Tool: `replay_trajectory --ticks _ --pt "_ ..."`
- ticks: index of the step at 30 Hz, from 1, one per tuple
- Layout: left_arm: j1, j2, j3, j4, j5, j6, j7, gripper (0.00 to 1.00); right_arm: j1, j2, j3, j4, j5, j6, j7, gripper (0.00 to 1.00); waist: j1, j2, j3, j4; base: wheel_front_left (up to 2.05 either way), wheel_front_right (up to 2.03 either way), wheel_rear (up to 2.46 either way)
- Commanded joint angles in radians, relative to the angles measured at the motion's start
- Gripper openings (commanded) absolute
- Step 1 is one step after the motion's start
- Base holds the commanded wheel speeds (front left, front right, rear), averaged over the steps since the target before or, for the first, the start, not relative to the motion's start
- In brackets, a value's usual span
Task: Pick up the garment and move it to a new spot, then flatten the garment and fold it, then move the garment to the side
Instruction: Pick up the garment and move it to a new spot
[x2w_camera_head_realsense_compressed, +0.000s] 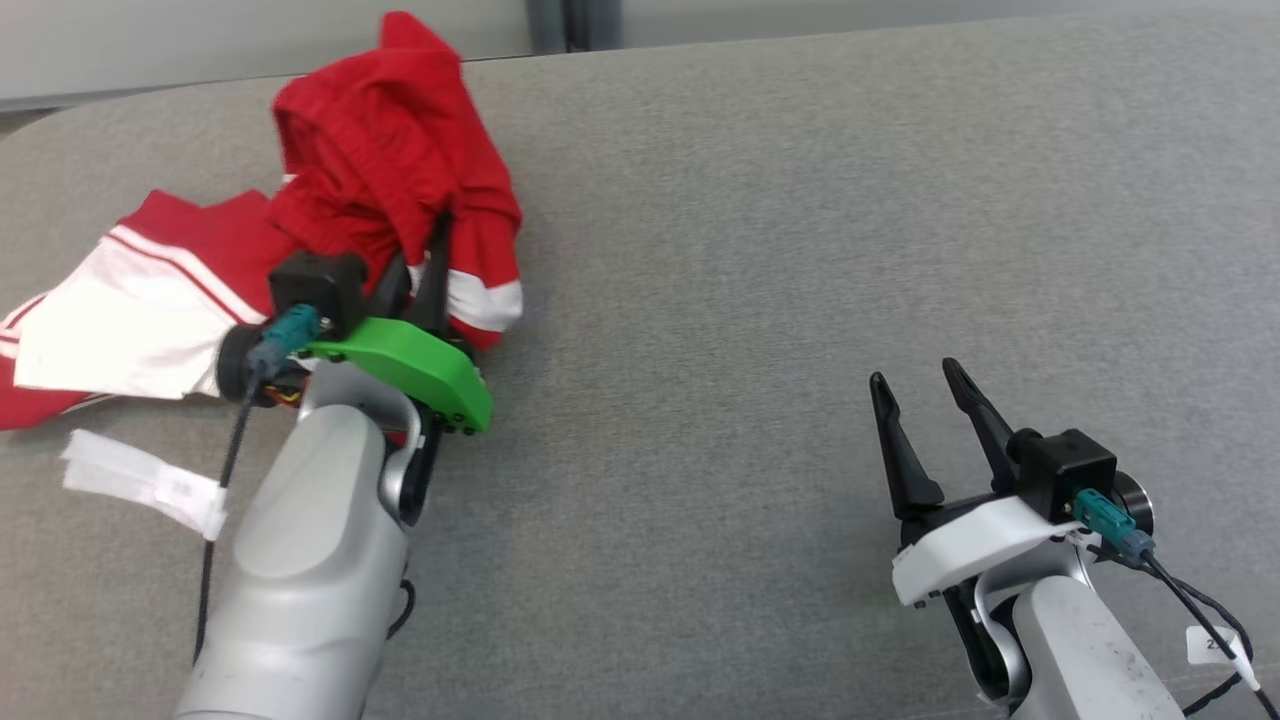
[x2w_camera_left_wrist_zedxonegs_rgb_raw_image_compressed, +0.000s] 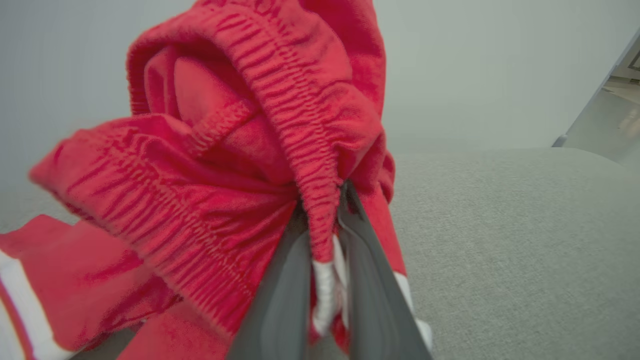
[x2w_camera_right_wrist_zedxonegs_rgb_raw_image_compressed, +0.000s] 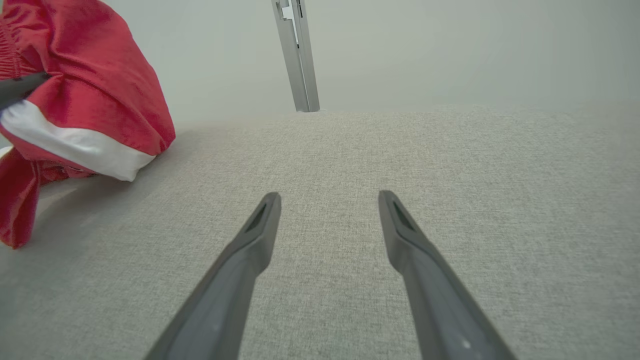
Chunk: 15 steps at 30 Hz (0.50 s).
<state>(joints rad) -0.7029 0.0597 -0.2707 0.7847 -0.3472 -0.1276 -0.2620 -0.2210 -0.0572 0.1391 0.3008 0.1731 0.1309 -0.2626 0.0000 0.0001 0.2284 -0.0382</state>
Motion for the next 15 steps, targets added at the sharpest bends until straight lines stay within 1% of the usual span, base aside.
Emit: replay_trajectory --ticks 1,5,7,10,12,15 --pt "0.015 -0.002 -0.041 -0.018 -0.023 -0.005 -0.004 0.00 0.018 0.000 -0.005 0.005 0.004 0.000 -0.003 1.00 0.0000 -0.0001 -0.059 -0.106 0.00 0.00 0.00" --pt "0.047 -0.009 -0.185 -0.073 -0.120 -0.005 -0.004 0.00 0.029 0.004 -0.005 0.010 0.009 0.000 -0.003 1.00 0.0000 -0.0001 -0.082 -0.184 0.00 0.00 0.00" --pt "0.060 -0.009 -0.269 -0.103 -0.169 -0.005 -0.004 0.00 0.041 0.004 -0.011 0.011 0.011 0.000 -0.003 1.00 0.0000 -0.0001 -0.091 -0.212 0.00 0.00 0.00" --pt "0.078 -0.007 -0.370 -0.147 -0.235 -0.001 -0.004 0.00 0.049 0.005 -0.017 0.015 0.016 0.000 -0.003 1.00 0.0000 -0.0001 -0.100 -0.242 0.00 0.00 0.00" --pt "0.092 -0.007 -0.433 -0.184 -0.277 0.013 -0.004 0.00 0.057 0.006 -0.021 0.015 0.017 0.000 -0.003 1.00 0.0000 -0.0001 -0.105 -0.255 0.00 0.00 0.00" --pt "0.107 -0.006 -0.496 -0.220 -0.313 0.055 -0.004 0.00 0.065 0.006 -0.023 0.011 0.016 0.000 -0.003 1.00 0.0000 -0.0001 -0.106 -0.263 0.00 0.00 0.00"
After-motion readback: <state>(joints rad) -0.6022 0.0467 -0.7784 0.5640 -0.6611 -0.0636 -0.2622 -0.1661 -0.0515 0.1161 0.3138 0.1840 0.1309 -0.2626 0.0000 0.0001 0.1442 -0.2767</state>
